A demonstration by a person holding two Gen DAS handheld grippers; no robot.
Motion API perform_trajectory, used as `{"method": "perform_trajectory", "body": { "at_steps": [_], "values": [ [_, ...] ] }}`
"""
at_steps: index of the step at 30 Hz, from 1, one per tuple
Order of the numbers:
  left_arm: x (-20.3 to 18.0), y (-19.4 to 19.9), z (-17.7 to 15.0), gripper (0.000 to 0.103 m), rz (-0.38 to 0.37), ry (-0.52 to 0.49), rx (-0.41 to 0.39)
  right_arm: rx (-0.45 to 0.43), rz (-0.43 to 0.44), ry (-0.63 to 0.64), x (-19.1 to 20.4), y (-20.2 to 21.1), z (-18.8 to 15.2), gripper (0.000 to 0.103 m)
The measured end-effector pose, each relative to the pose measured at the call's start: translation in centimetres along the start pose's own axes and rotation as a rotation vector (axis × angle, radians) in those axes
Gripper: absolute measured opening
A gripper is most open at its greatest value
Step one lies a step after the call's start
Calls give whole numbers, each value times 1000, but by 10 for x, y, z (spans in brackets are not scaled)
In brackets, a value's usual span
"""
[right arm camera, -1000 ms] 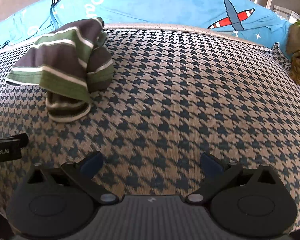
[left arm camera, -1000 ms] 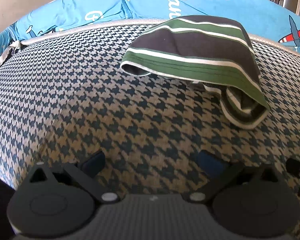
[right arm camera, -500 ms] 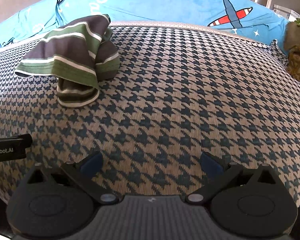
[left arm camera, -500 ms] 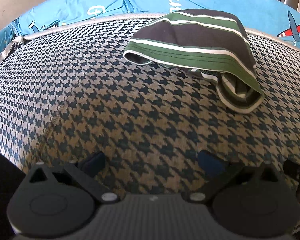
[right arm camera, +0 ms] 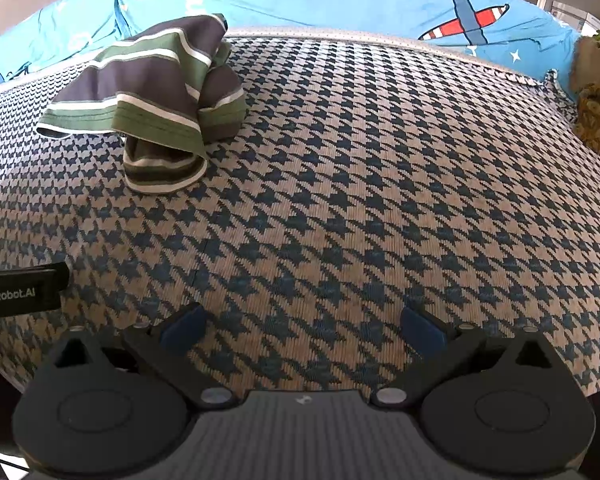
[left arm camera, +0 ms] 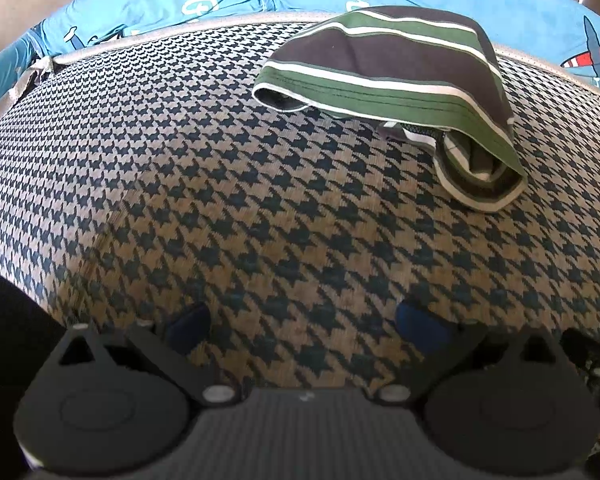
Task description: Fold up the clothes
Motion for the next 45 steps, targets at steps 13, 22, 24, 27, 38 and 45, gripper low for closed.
{"method": "perform_trajectory", "body": {
  "at_steps": [13,22,24,27,38,45],
  "values": [
    [-1,0,-1,103,11,8,15,13,8,4,-1,0,-4,103],
    [-1,-2,-1,103,33,41,10,12,5,5,-1,0,-5,103],
    [-2,-2,0,103,35,41,14,12,5,5,-1,0,-5,103],
    [-1,-2,1,103,37,43,20,11,5,5,-1,1,-5,103],
    [-1,-3,1,103,48,34,17,0,0,3,0,1,-5,103],
    [-7,-2,-1,103,87,4,9,-1,-2,-2,0,0,-2,103]
  ]
}}
Point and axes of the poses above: each gripper's, at about its wrist camera, not at the fingertips, and y roughly against the way its jaws point, x to its left, z to its top, the point moved 2 cm from there along -y, roughly the way its jaws point, and after that the axes turned 11 degrees about -z, right-handed, at the moved point
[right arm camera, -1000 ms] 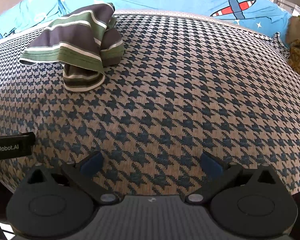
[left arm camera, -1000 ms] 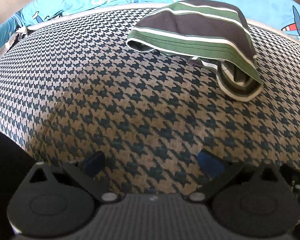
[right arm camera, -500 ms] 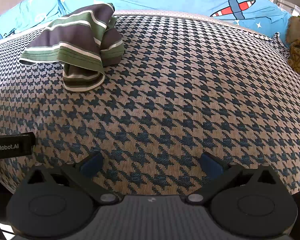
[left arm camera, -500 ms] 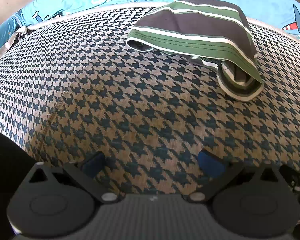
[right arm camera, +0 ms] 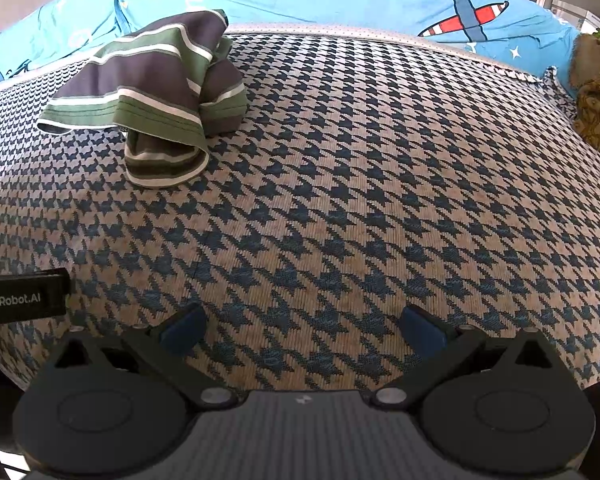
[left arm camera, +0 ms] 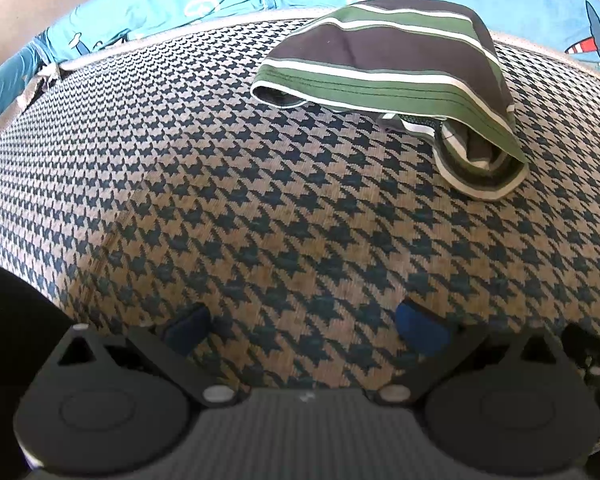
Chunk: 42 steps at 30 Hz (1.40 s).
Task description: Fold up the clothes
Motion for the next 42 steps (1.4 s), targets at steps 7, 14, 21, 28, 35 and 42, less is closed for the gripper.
{"method": "perform_trajectory", "body": {
  "at_steps": [7,14,21,28,35,42],
  "values": [
    [-3,0,1,103,35,-57,-19,-5,5,-16,0,1,-3,103],
    [-1,8,-4,103,37,-80,-27,-24,35,-62,-5,4,1,103],
    [-6,18,-10,103,17,-86,-40,-39,98,-127,-11,7,3,103],
    [-9,29,-13,103,10,-112,-70,-46,106,-132,-11,9,2,103],
    [-13,34,-11,103,3,-125,-94,-67,108,-130,-11,13,2,103],
    [-11,41,-13,103,-3,-135,-115,-82,117,-120,-10,15,3,100]
  ]
}}
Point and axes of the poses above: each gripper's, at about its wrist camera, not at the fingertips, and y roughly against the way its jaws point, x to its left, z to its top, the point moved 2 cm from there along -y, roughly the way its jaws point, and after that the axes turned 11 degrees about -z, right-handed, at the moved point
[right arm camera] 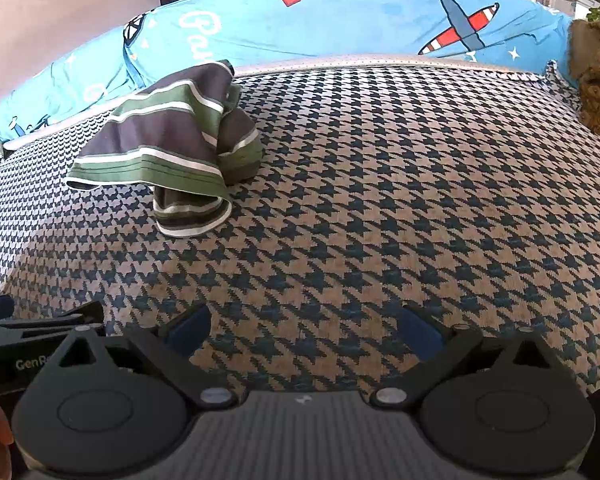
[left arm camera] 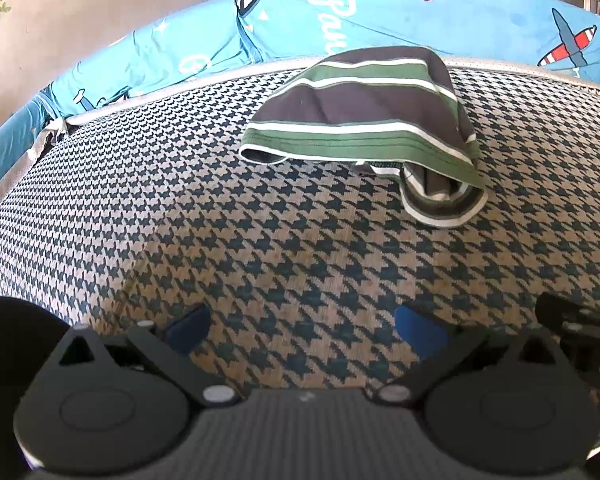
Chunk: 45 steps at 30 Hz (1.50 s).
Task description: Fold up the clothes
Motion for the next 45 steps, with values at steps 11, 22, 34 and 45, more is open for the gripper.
{"method": "perform_trajectory", "body": {
  "at_steps": [11,22,34,45],
  "values": [
    [-3,1,2,103,11,-2,-21,-15,20,2,1,2,0,92],
    [-3,4,4,103,10,18,-26,-7,23,-3,1,1,-1,87],
    [-11,0,11,103,7,41,-31,19,14,-16,-1,-2,-1,87],
    [-14,2,13,103,19,39,-46,22,8,-15,-1,-3,-1,87]
  ]
}}
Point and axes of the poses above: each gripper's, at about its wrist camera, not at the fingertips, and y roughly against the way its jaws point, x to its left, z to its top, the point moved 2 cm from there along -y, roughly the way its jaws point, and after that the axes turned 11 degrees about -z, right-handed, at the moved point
